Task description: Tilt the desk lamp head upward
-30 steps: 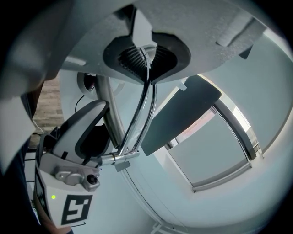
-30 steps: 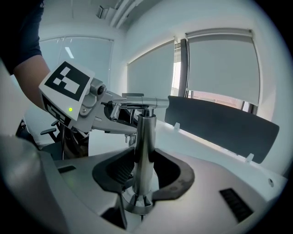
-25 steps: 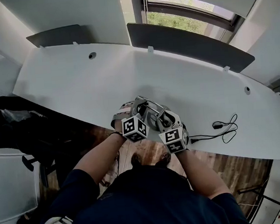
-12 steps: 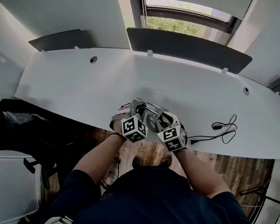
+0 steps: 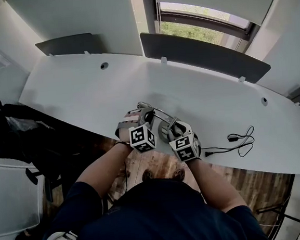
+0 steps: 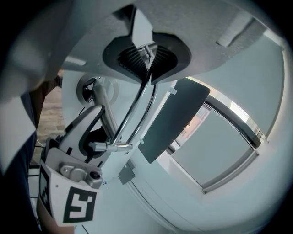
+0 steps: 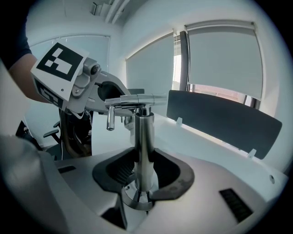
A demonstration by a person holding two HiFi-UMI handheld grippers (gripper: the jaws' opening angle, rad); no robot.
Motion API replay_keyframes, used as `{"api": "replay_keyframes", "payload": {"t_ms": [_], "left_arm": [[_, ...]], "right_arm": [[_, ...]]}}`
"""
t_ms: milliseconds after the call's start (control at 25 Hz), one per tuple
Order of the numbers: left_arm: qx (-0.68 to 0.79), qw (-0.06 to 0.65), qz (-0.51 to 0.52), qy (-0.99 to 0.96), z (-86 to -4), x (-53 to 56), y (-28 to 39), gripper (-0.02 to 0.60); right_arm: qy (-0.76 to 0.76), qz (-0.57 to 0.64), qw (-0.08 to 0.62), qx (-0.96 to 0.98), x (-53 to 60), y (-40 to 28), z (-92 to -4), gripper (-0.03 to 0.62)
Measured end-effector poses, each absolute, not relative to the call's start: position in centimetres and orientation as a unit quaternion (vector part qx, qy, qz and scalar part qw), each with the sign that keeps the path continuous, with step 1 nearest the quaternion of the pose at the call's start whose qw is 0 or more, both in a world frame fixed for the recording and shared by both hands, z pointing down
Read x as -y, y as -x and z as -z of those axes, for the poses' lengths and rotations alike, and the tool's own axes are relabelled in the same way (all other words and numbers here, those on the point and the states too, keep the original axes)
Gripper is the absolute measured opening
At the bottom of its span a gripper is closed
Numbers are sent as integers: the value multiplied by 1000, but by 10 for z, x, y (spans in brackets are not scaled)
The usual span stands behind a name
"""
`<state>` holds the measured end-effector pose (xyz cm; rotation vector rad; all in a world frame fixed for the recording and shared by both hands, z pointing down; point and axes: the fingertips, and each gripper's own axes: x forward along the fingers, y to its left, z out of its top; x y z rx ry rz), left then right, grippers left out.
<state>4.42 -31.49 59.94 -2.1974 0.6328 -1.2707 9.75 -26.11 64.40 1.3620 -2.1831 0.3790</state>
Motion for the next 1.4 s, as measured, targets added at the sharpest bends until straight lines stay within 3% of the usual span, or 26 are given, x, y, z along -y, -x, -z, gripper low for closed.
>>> {"api": "replay_keyframes", "payload": {"t_ms": [480,1400], "left_arm": [[-230,387,472,758,-552,316,-41,66],[-182,505,496,682,-499,290,-60,101]], "right_arm": [[-511,-144,267,804,262,-97,-644,138],[-510,-140,290,798,261,-94,-649,140]]}}
